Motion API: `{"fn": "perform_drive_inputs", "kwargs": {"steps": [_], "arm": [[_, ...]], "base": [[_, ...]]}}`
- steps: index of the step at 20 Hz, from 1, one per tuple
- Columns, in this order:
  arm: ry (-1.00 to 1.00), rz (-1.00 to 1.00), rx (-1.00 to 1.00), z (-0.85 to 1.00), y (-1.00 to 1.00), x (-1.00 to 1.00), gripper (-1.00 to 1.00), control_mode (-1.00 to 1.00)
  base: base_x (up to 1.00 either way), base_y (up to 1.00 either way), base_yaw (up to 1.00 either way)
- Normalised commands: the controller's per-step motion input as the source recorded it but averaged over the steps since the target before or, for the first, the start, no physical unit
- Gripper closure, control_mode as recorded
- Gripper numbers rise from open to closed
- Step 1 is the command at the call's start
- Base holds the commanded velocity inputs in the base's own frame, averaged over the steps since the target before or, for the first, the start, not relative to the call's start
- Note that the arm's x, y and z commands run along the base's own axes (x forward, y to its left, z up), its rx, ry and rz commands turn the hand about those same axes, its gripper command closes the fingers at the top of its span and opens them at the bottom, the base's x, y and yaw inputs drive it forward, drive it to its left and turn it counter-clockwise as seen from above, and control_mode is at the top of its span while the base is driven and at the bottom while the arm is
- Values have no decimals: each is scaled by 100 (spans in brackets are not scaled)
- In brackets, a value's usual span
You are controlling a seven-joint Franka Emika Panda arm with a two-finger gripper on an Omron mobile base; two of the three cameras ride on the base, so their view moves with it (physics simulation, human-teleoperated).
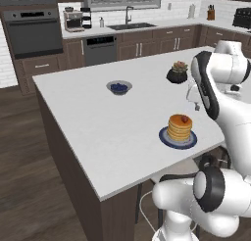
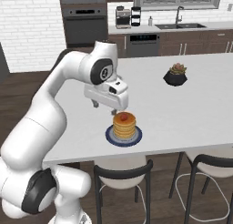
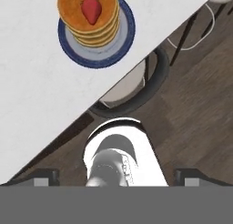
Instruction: Take the strawberry from the fridge and place it on top of the pancake, located on the dining counter.
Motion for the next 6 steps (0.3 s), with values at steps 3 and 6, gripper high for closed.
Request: {"fn": "perform_drive_inputs", "kwargs": {"steps": [3, 6], "arm": [[0, 0, 0, 0, 47, -46, -100, -100], [0, 0, -1, 5, 54, -39, -100, -100]], "base": [[0, 0, 0], [0, 0, 0]]}}
